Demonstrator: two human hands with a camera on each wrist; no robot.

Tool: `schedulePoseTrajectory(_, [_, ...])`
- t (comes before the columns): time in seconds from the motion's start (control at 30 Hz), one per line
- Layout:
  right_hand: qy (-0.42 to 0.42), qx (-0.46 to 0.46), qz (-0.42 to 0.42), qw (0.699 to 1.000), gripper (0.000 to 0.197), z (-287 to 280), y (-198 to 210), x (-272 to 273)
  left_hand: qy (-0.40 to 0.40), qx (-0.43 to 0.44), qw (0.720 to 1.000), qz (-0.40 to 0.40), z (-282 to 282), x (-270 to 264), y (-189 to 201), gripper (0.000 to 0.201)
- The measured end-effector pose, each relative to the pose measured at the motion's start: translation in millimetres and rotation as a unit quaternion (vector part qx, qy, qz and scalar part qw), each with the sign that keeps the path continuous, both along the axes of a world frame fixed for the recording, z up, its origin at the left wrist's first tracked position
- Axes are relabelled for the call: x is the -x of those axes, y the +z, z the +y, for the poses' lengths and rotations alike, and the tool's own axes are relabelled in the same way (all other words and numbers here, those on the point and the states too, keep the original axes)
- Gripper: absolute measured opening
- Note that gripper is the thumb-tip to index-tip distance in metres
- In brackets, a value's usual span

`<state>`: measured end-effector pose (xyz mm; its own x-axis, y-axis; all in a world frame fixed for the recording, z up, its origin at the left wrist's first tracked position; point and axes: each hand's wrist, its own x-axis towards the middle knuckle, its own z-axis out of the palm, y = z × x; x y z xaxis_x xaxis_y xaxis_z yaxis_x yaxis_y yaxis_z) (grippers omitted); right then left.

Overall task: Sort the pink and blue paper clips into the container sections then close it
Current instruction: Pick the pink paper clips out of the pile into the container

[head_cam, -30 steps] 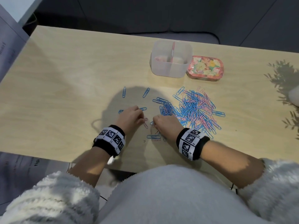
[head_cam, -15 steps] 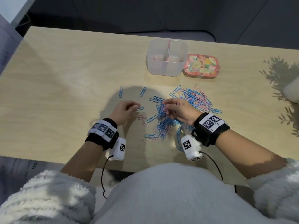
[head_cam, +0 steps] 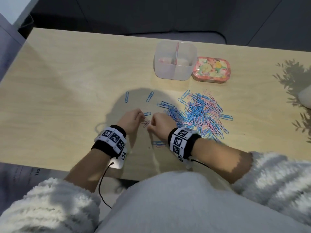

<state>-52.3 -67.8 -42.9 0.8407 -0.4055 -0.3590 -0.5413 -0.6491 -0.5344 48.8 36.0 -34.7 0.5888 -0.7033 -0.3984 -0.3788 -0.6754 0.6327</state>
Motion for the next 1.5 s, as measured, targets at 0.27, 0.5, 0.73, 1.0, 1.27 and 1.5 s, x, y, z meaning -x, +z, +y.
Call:
schedulePoseTrajectory(0.27, [0.026, -0.049, 0.064, 0.996, 0.019, -25, -3, 9, -0.096, -0.062, 0.985, -0.129, -4, 7, -4, 0.023])
schedulePoseTrajectory(0.5, [-0.134, -0.202, -0.063, 0.968, 0.027, -93, 71, -28, -0.129, -0.094, 0.981, -0.11, -11, 5, -3, 0.01])
schedulePoseTrajectory(0.73, [-0.315, -0.314, -0.193, 0.875, 0.026, -147, 103, -98, -0.211, -0.166, 0.936, -0.228, -19, 17, 0, 0.027])
schedulePoseTrajectory(1.0, [-0.357, -0.411, -0.17, 0.821, 0.013, -152, 91, -133, -0.132, -0.05, 0.978, -0.154, -46, -20, 25, 0.018])
schedulePoseTrajectory(1.27, [-0.361, -0.391, -0.275, 0.801, 0.018, -158, 108, -75, -0.061, 0.045, 0.973, -0.218, -162, -76, 75, 0.022])
schedulePoseTrajectory(1.5, [-0.393, -0.315, -0.272, 0.82, 0.023, -175, 92, 46, -0.085, -0.059, 0.964, -0.245, -206, -86, 62, 0.032])
